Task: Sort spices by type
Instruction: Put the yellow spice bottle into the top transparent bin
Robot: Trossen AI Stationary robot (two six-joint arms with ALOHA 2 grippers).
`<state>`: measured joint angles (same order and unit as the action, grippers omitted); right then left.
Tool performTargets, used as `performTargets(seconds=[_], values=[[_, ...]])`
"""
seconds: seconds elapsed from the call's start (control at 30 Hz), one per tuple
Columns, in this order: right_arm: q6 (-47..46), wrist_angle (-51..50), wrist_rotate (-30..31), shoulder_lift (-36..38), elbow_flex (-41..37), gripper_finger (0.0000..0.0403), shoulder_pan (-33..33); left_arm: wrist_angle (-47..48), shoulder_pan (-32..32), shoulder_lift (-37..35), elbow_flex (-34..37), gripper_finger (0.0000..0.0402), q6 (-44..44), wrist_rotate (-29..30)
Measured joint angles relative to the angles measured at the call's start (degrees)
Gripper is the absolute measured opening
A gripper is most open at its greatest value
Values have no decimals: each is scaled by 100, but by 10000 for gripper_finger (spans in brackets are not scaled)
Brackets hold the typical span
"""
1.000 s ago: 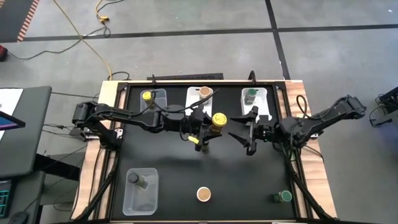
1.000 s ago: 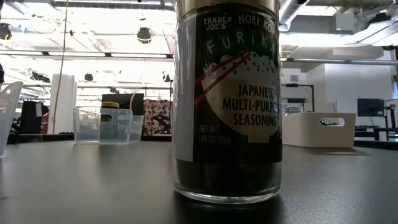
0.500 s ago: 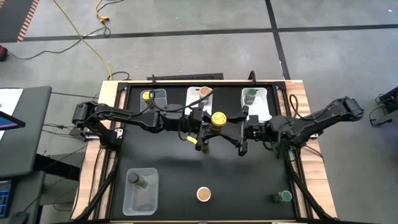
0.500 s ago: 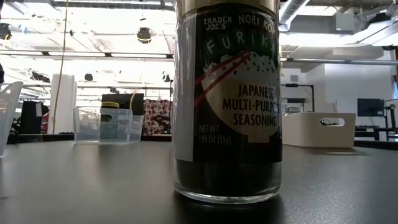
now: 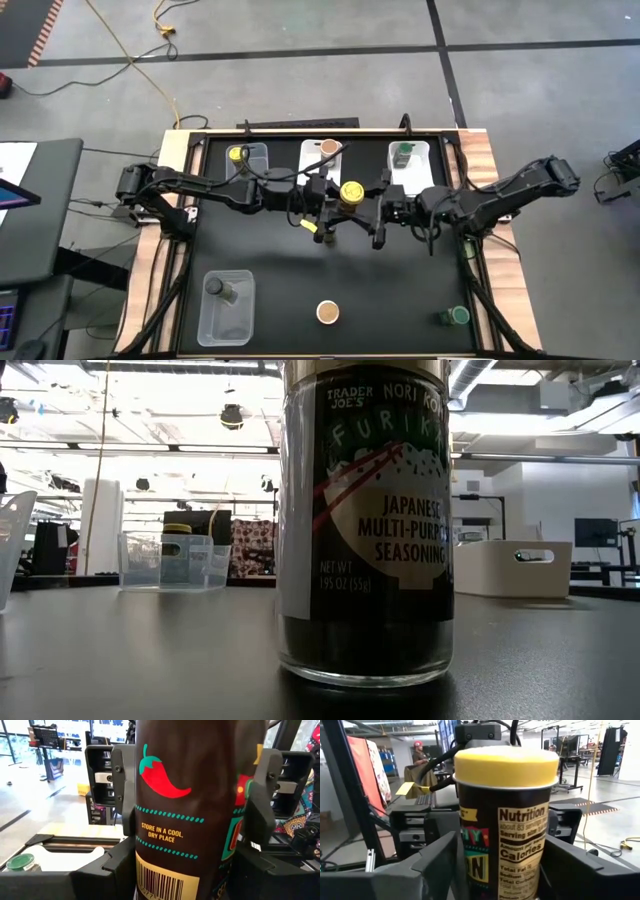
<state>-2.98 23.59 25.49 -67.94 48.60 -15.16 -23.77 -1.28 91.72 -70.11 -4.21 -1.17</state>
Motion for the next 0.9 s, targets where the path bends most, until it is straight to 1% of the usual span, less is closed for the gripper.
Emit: performTargets(seconds=[0.3, 0.43, 0.57, 0.67, 0.77, 0.9], values=[[0, -24, 32, 0, 0, 218, 0, 42, 0, 0, 0, 222, -10, 17], [-39, -101, 27, 0, 0, 215, -2, 62, -4, 0, 0, 222, -151, 18], [-61, -121, 5, 0, 0, 223, -2, 136, -4, 0, 0, 222, -268, 9], [-51, -151, -1, 0, 0, 220, -2, 188, -4, 0, 0, 225, -319, 26], [11, -240, -9, 0, 0, 217, -1, 234, -4, 0, 0, 241, -394, 26], [28, -367, -27, 87, -2, 221, 74, 319, -2, 0, 0, 276, -568, 75]])
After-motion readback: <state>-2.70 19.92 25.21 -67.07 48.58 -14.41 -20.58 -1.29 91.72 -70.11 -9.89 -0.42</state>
